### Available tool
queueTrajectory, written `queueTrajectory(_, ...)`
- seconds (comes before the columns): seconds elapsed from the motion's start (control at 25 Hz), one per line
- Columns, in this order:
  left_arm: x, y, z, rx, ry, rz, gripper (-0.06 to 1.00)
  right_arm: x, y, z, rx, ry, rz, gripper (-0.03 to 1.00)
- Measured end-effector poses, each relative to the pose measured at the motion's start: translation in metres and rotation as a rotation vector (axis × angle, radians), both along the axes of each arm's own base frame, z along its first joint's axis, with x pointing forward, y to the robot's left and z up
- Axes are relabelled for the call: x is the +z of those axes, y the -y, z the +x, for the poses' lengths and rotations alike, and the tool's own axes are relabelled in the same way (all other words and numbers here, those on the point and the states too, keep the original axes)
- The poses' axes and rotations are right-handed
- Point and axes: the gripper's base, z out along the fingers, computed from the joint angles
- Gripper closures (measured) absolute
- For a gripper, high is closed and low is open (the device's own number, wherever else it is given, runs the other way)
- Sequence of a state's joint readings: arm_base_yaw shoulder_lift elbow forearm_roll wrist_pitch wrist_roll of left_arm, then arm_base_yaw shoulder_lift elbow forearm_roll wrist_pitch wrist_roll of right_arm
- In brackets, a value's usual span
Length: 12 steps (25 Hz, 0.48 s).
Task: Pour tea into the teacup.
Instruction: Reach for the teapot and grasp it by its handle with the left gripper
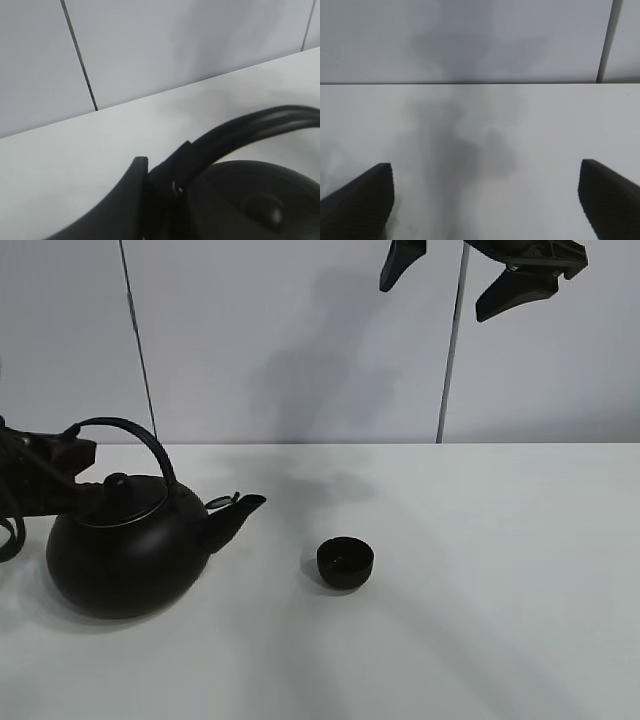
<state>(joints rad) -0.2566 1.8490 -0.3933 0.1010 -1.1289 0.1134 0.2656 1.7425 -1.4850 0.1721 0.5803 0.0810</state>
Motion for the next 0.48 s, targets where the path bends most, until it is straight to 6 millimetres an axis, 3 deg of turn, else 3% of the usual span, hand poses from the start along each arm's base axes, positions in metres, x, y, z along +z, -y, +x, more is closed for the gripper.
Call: queueTrajectory(0.48,0.0044,0.0006,0.0011,-0.008,-0.014,-0.002,0.83,0.0001,0.0,0.0,0.0,0.001,0.0,0.27)
